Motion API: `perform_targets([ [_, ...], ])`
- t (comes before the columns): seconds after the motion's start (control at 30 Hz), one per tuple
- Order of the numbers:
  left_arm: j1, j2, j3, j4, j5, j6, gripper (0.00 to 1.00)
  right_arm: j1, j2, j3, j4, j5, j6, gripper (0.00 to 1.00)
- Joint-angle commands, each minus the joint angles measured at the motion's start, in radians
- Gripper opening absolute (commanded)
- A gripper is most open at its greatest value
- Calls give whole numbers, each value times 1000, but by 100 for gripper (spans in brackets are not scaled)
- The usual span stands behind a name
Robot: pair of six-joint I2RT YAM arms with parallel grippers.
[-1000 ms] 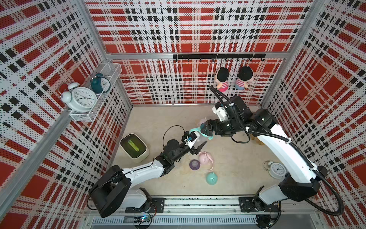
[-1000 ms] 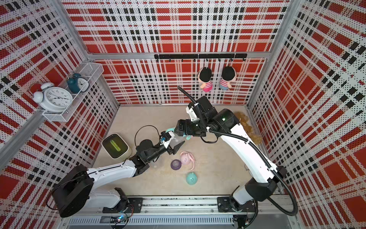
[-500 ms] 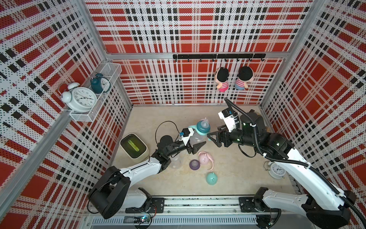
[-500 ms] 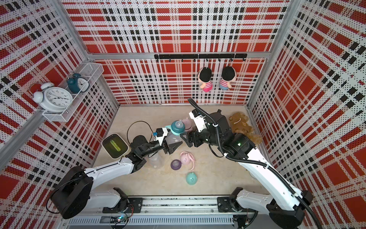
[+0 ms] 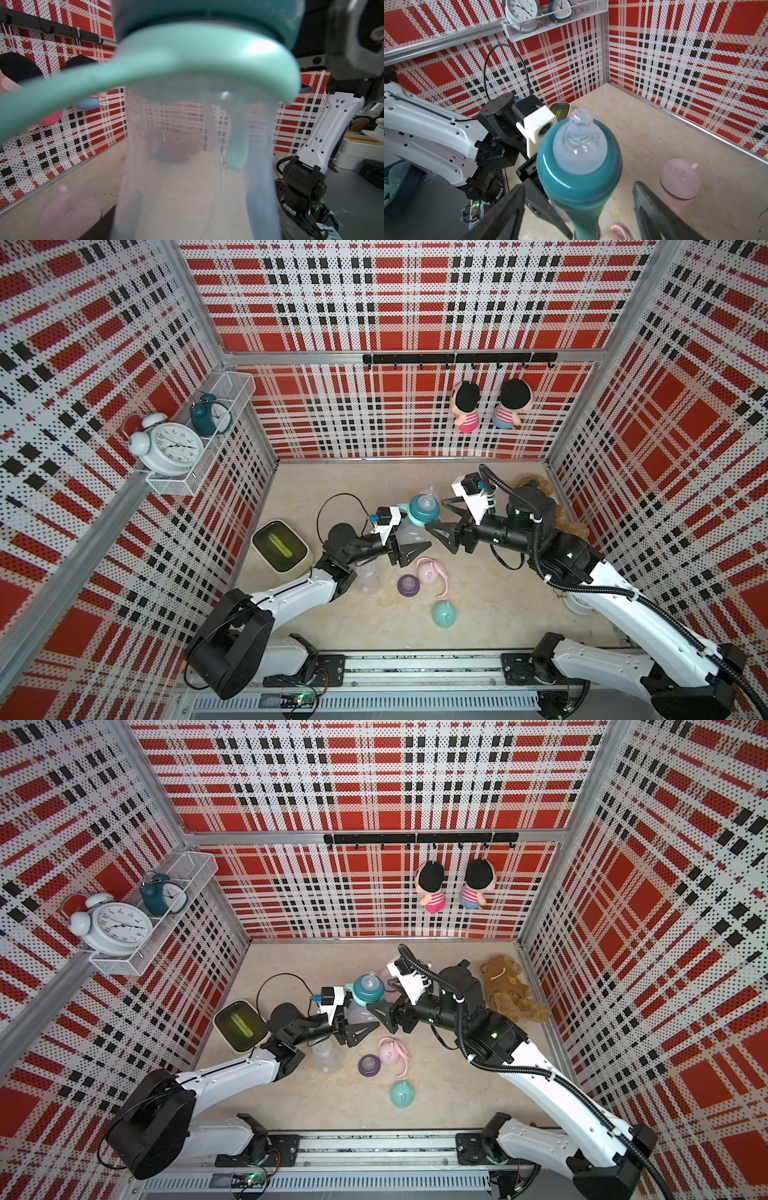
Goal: Assemble the baby bottles
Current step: Screw the nipple onto the baby bottle.
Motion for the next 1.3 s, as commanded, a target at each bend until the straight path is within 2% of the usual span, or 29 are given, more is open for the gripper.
perform_targets([
  [0.0, 7, 7, 41, 53, 42, -25, 0, 4, 2, -10, 91, -34, -40, 83],
  [0.63, 3, 22, 50, 59, 47, -34, 0, -26, 90, 11, 171, -131, -9, 80],
  [1.2, 6, 21, 47, 59, 18, -34, 0, -31, 112, 20, 180, -113, 13, 73],
  [1.27, 6, 22, 45, 58, 14, -32, 0, -31, 117, 26, 172, -112, 19, 78],
])
